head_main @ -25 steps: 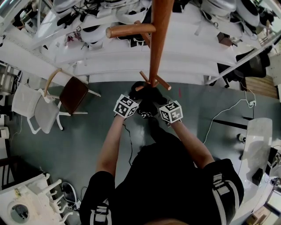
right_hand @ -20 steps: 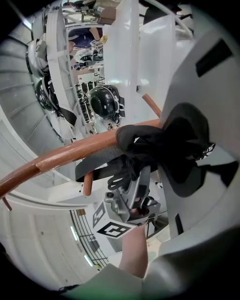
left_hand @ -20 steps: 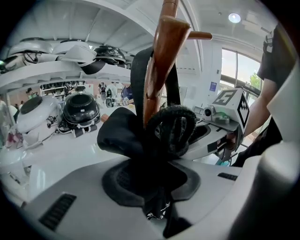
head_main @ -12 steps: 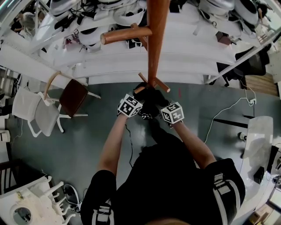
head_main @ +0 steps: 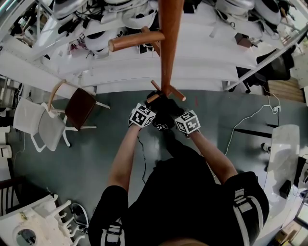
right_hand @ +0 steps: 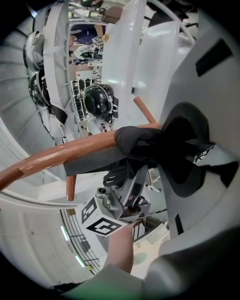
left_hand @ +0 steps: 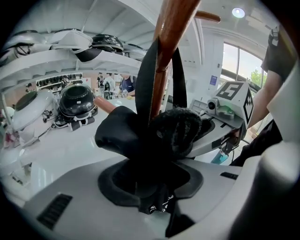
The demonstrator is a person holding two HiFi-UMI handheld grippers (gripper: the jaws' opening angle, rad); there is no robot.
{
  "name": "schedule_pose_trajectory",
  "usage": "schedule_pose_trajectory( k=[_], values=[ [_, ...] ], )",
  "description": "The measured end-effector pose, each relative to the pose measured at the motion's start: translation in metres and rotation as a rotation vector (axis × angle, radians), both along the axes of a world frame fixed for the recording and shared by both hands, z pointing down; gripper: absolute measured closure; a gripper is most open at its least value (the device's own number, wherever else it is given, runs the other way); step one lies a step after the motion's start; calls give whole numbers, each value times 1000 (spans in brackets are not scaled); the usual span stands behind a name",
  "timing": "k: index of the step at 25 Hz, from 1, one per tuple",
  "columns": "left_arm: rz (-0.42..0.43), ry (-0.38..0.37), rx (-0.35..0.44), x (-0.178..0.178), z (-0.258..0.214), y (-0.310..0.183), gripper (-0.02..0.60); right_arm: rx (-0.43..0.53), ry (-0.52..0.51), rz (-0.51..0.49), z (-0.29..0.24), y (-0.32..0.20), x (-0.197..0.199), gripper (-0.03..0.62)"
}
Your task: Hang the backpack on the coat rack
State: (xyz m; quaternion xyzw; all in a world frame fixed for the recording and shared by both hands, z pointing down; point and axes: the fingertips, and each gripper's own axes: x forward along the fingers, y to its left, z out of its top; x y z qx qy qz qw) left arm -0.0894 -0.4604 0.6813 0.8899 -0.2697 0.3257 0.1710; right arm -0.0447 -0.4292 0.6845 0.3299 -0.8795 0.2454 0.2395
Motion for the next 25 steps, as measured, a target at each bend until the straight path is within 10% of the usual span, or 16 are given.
schedule_pose_trajectory(
  k=[25],
  values=[
    [-194,53,-18,-45,12,0,354,-2,8,-14,17,8,0,396]
  ],
)
